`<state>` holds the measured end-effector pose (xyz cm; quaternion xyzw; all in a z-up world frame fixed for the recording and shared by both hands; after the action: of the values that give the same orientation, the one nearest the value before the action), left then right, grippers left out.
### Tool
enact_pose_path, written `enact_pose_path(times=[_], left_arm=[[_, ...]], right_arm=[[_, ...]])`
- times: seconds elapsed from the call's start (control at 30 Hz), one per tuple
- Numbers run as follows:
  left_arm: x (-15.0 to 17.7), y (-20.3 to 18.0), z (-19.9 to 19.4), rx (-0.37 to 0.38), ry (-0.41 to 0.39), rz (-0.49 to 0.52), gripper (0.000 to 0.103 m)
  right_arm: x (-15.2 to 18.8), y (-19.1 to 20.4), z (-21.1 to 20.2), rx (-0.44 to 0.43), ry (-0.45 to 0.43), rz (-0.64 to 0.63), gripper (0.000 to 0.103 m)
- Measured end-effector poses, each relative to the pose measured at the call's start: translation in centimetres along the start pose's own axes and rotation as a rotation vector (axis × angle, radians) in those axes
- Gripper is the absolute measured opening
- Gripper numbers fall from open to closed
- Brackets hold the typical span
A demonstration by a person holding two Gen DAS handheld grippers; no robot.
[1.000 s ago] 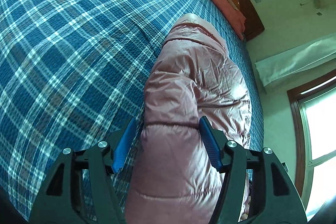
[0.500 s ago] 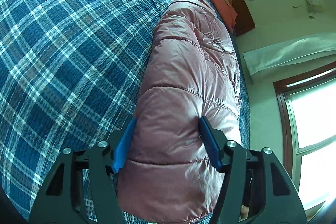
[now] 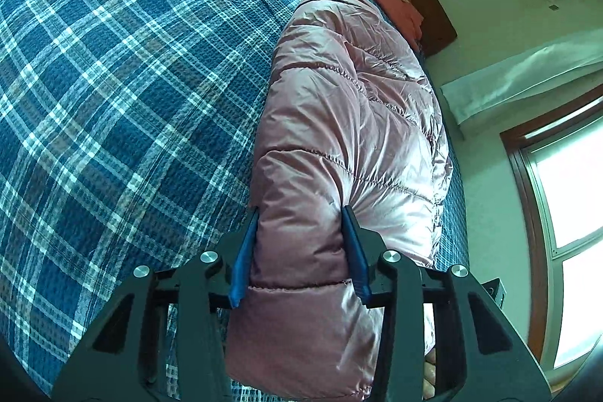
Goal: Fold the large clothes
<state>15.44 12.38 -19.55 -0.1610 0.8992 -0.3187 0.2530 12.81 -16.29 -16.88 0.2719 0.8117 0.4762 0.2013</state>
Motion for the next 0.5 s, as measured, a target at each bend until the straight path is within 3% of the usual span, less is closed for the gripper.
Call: enact_pose_path(times=[0.13,0.33,0.5], left_arm=[[0.1,0.0,-0.2,-0.003,-0.011,-0.014,0.044],[0.5,0.7,-0.9,-0.017,-0.033,-0.072,0.055],[1.0,0.7,-2.0,-0.037,-0.052,-0.071,0.057]], right_arm=[[0.2,0.1,-0.7,-0.007,-0.016,-0.001,0.030],[0.8,-1.1,-2.1,-0.045,-0.050,0.037,0.036],[1.7,-1.5,-3.8,-0.040,-0.076,0.045,0.041]])
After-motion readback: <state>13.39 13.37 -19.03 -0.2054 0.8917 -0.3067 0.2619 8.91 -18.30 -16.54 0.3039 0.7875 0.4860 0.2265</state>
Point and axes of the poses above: each gripper's, at about its wrist camera, not at the fingertips, and z roughly the way its jaws point, y to its left, x to its underside, the point moved 4 cm from there along z, roughly the way its jaws point, and after that the axes turned 5 degrees about z, right-handed, at the moved point
